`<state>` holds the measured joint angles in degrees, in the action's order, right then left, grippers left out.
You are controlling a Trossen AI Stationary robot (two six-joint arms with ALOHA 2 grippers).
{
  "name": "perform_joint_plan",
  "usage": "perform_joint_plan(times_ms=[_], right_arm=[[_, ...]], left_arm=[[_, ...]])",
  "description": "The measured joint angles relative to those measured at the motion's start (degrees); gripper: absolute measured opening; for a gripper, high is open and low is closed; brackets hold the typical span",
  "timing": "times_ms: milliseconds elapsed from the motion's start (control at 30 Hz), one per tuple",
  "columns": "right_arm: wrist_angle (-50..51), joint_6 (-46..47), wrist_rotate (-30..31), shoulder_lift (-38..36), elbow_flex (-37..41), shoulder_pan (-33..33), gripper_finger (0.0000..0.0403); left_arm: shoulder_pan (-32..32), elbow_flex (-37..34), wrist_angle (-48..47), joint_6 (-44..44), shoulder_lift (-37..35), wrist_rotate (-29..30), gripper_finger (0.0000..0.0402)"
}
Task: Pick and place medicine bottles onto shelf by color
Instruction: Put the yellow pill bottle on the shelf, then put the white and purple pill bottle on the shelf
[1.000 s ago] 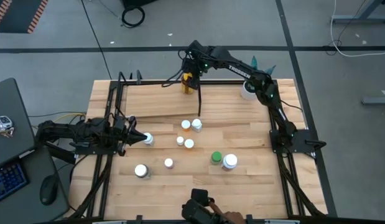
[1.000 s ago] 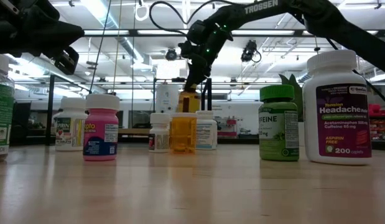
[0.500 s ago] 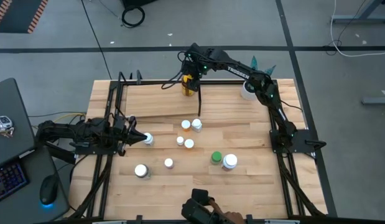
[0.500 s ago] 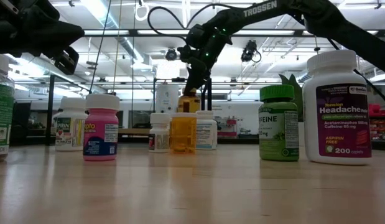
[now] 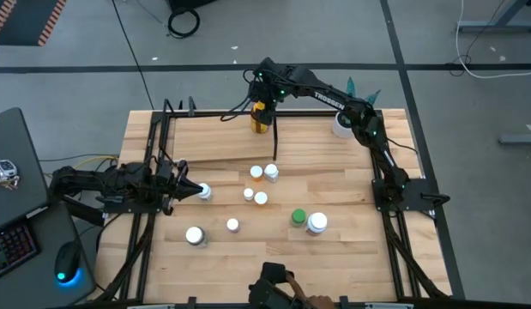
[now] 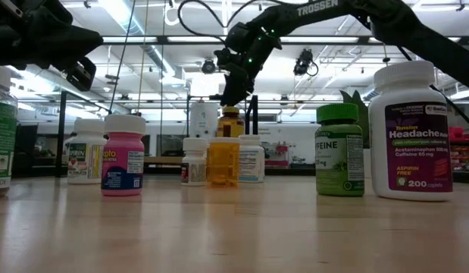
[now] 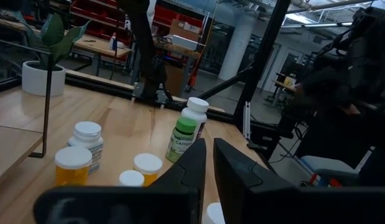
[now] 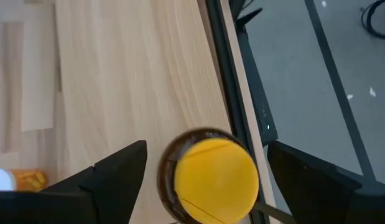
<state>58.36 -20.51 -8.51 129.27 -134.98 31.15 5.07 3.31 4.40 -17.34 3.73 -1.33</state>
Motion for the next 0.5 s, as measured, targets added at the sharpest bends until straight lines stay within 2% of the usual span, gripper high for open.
perform_joint_plan(times_ms=[267,500], right_arm=[[-0.8,0.0,1.5,-2.6,0.0,-3.0,0.0352],[-0.7,0.2,3.3,-6.0,0.0,-8.2,0.0352]], left_arm=[[0.0,0.0,0.0,0.0,0.0,0.0,0.0028],[0.0,0.0,0.0,0.0,0.0,0.0,0.0036]])
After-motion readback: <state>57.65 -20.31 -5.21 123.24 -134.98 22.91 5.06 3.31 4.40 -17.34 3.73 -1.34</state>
